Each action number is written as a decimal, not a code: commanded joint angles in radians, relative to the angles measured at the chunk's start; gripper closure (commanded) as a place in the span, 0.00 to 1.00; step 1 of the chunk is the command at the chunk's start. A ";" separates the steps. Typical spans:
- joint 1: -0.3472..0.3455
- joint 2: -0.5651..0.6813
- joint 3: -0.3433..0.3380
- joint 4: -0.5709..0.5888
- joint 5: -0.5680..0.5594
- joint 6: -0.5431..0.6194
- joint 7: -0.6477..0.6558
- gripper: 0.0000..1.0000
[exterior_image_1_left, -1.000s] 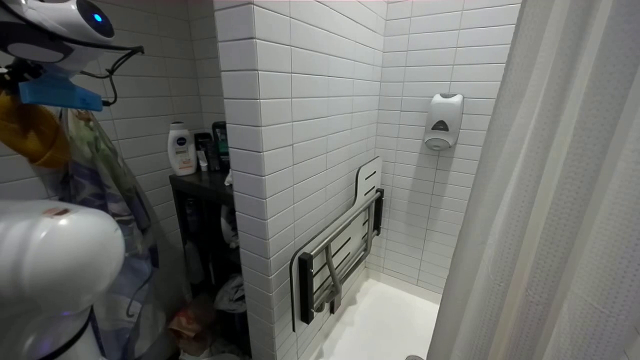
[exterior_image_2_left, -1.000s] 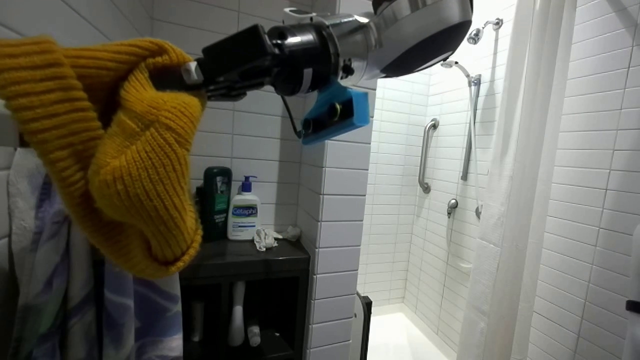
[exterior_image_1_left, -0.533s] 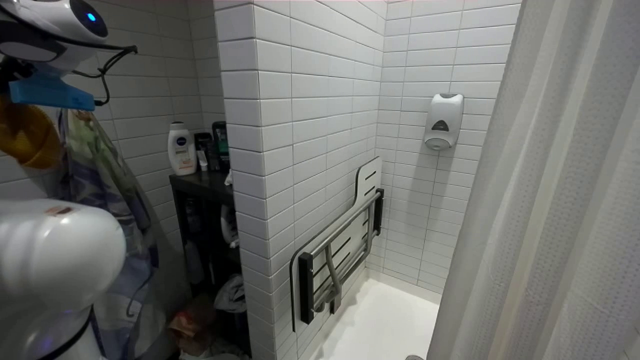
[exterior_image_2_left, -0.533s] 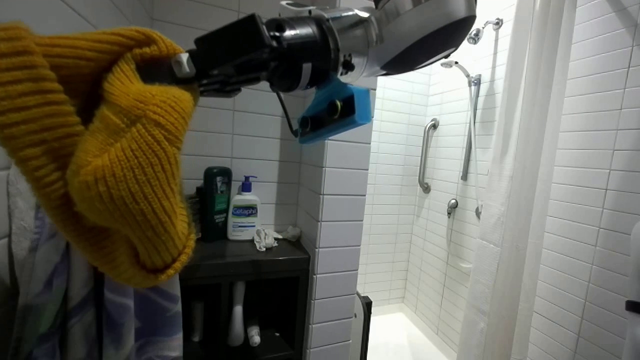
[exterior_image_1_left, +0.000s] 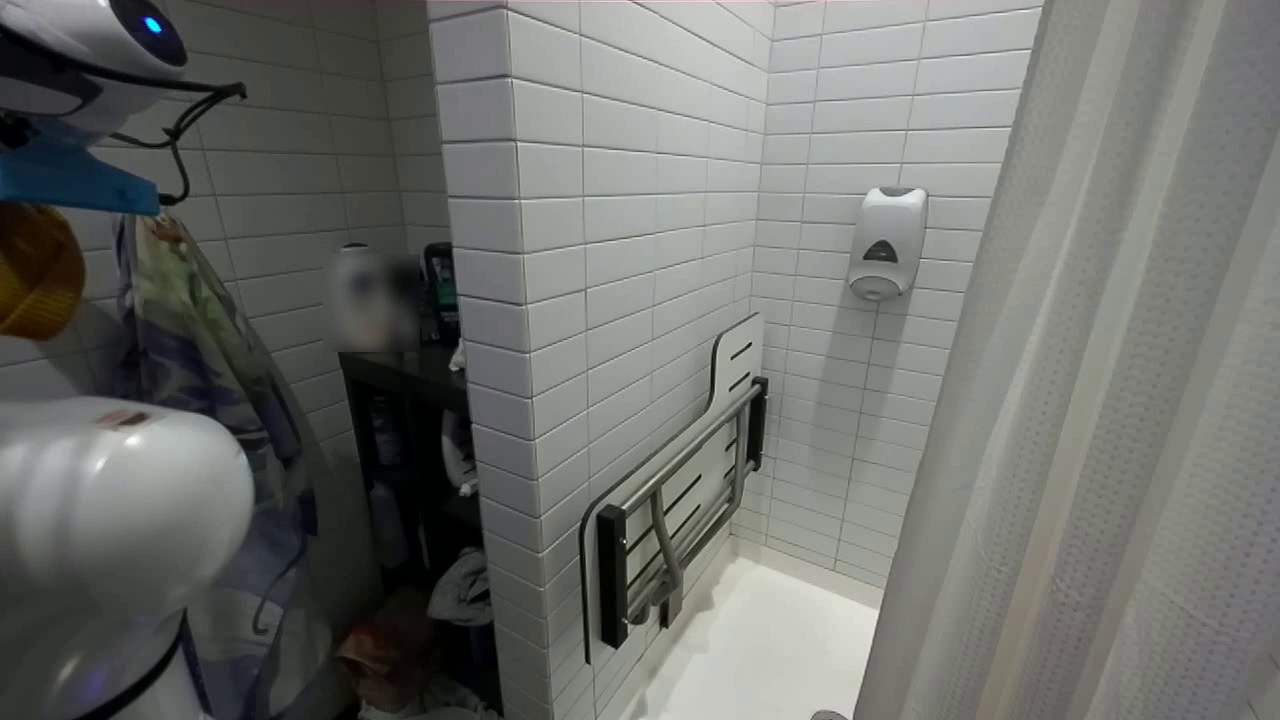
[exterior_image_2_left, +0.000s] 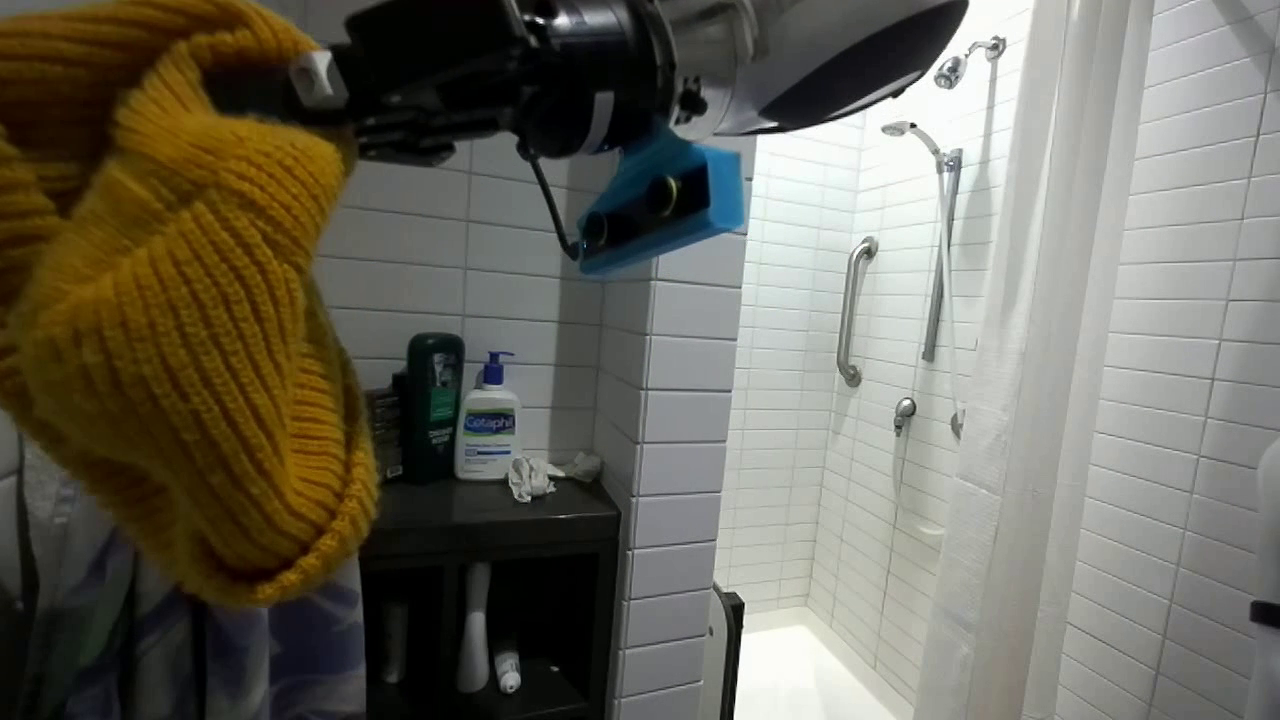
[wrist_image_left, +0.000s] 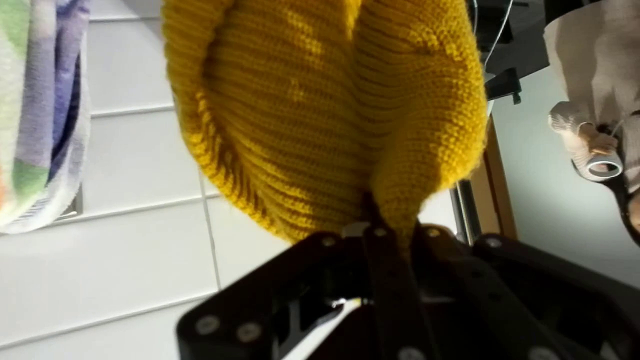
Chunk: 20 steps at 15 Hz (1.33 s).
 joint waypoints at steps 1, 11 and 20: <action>0.007 0.018 0.008 0.027 0.008 0.005 -0.017 0.99; 0.010 0.085 0.062 0.032 -0.008 0.019 -0.022 0.99; 0.007 0.150 0.075 0.047 -0.021 0.045 -0.023 0.99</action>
